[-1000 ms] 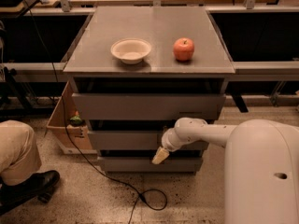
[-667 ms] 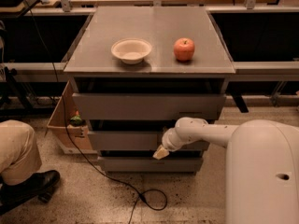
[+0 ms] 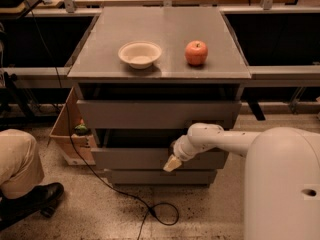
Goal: Open middle drawer
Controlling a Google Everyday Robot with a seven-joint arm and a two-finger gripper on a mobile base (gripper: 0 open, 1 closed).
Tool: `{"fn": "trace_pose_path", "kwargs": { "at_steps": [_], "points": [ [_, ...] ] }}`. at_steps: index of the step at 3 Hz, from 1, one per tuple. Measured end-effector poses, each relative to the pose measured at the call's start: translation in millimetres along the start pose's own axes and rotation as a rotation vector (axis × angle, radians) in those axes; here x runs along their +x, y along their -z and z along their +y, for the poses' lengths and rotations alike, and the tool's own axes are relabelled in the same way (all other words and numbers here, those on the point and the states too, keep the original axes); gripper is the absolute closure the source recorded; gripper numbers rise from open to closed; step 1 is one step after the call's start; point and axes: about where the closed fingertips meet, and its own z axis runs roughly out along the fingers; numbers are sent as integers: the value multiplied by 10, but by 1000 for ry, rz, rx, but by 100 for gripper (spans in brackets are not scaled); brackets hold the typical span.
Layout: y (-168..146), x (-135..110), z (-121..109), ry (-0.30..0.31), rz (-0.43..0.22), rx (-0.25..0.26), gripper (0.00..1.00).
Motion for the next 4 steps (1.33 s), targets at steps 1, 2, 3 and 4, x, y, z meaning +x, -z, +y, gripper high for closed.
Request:
{"fn": "trace_pose_path", "kwargs": {
  "at_steps": [1, 2, 3, 4],
  "points": [
    [43, -25, -6, 0, 0, 0, 10],
    [316, -217, 168, -10, -3, 13, 12],
    [452, -204, 770, -7, 40, -57, 36],
    [495, -159, 1132, -22, 67, -109, 33]
  ]
}}
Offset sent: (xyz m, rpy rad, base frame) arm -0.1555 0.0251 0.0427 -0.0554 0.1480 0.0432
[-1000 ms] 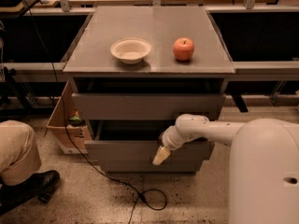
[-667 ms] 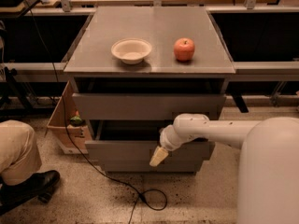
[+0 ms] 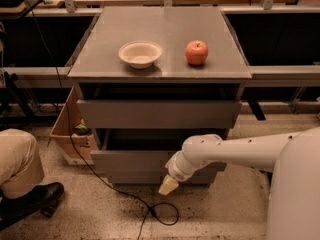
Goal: Open middle drawer
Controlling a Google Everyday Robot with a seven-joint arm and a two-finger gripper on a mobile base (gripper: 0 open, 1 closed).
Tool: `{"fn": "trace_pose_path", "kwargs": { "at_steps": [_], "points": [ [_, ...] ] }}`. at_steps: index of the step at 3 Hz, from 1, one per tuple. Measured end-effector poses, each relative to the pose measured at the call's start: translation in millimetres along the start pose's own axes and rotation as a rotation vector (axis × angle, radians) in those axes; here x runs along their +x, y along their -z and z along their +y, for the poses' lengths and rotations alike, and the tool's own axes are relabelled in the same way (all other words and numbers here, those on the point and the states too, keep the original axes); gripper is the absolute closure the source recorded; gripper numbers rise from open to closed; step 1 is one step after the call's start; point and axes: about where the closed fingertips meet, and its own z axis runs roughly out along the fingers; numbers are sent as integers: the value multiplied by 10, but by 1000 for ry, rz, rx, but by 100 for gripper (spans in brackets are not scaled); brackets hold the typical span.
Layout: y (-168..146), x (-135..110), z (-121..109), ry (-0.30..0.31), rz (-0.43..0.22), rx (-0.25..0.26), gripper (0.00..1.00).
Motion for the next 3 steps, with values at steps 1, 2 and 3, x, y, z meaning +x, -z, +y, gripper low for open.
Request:
{"fn": "trace_pose_path", "kwargs": {
  "at_steps": [1, 2, 3],
  "points": [
    [16, 6, 137, 0, 14, -15, 10],
    [34, -40, 95, 17, 21, -2, 0],
    [-9, -73, -81, 34, 30, 19, 0]
  ]
}}
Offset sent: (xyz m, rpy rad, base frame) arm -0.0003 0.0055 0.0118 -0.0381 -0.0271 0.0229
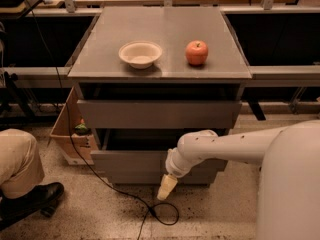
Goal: Open middle drawer
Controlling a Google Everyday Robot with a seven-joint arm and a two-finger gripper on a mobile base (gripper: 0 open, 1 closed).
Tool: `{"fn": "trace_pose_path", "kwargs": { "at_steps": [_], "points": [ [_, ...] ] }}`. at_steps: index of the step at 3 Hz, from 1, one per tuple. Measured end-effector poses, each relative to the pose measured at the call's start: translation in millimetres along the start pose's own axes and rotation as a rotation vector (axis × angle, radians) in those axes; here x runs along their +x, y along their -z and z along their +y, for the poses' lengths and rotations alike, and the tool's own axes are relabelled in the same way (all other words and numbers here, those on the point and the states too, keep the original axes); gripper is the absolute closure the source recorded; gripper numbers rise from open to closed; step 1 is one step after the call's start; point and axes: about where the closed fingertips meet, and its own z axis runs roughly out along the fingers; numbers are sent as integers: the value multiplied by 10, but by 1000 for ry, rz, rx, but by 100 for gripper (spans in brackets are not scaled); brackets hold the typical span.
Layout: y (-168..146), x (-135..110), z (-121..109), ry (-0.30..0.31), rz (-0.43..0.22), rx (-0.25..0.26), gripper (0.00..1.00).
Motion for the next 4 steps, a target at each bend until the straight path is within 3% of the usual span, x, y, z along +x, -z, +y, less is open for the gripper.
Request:
{"fn": "trace_pose_path", "kwargs": {
  "at_steps": [2, 3, 4],
  "points": [
    [-286, 122, -470, -17, 10, 18, 0],
    [-401, 170, -547, -27, 13, 8, 0],
    [-408, 275, -433, -41, 20, -11, 26]
  ]
}}
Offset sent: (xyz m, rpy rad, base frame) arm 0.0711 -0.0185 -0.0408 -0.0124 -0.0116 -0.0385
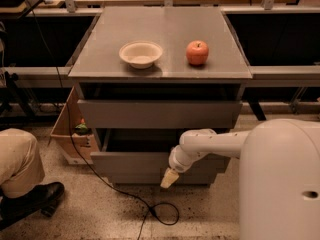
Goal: Open middle drawer
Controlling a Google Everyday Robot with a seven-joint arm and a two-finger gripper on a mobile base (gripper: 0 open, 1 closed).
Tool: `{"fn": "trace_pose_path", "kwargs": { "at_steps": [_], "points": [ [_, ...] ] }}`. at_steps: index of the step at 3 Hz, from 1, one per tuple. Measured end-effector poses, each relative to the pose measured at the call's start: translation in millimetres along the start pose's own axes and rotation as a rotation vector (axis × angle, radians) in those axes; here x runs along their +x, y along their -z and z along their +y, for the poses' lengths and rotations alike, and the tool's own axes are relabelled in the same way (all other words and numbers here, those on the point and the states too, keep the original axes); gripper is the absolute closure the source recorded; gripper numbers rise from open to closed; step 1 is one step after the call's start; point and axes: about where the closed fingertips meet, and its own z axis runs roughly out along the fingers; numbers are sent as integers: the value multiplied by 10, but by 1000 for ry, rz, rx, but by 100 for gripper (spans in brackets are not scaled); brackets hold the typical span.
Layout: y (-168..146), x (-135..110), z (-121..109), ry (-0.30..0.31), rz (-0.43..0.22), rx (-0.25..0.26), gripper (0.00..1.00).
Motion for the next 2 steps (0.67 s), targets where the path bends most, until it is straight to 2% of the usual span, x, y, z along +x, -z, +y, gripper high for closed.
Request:
{"fn": "trace_pose_path", "kwargs": {
  "at_steps": [1, 2],
  "points": [
    [180, 52, 344, -12, -4, -10, 57],
    [291, 87, 618, -20, -3, -24, 80]
  ]
}}
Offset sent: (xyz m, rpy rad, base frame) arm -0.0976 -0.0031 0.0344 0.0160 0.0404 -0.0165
